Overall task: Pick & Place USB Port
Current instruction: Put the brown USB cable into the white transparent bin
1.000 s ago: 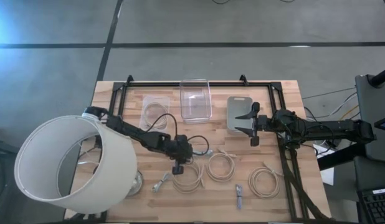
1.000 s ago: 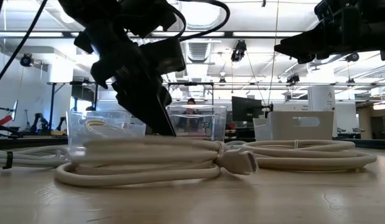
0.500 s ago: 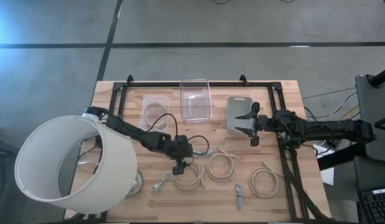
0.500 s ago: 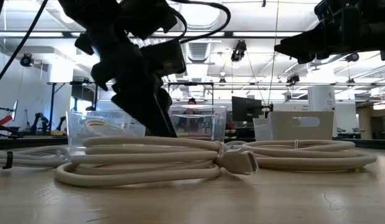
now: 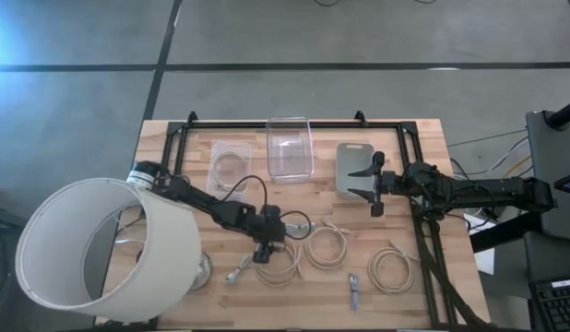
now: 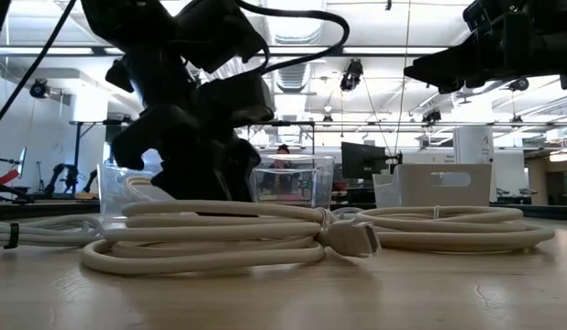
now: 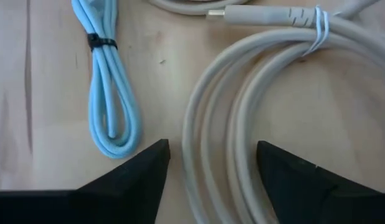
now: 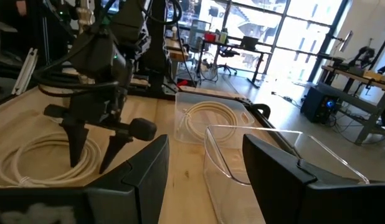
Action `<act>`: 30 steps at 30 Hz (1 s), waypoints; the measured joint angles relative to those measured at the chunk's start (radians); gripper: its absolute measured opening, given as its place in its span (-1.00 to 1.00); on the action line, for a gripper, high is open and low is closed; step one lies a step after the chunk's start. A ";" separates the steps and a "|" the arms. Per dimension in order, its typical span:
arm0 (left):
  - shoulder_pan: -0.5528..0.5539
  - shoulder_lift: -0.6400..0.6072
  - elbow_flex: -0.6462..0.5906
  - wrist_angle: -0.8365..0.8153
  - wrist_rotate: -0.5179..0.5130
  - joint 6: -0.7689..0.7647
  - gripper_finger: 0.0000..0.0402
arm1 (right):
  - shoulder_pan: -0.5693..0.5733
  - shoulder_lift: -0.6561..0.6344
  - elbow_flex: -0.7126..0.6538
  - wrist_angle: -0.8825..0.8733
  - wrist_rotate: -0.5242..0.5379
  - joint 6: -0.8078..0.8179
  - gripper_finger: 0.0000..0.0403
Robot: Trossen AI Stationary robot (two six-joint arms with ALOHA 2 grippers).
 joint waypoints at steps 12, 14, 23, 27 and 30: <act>0.004 0.000 0.002 -0.002 -0.076 0.034 -0.83 | 0.000 0.000 0.000 0.000 0.000 -0.003 0.00; 0.004 0.000 0.006 -0.006 -0.078 0.033 -0.83 | 0.000 0.000 0.000 0.000 0.000 -0.003 0.00; 0.002 -0.030 0.081 -0.024 -0.180 0.081 -0.79 | 0.000 -0.001 0.000 0.000 0.000 0.000 0.00; 0.003 -0.060 0.123 -0.107 -0.260 0.086 -0.77 | 0.000 -0.001 0.000 0.000 0.000 0.000 0.00; 0.002 -0.084 0.163 -0.186 -0.342 0.086 -0.78 | 0.000 -0.001 0.000 0.000 0.000 0.000 0.00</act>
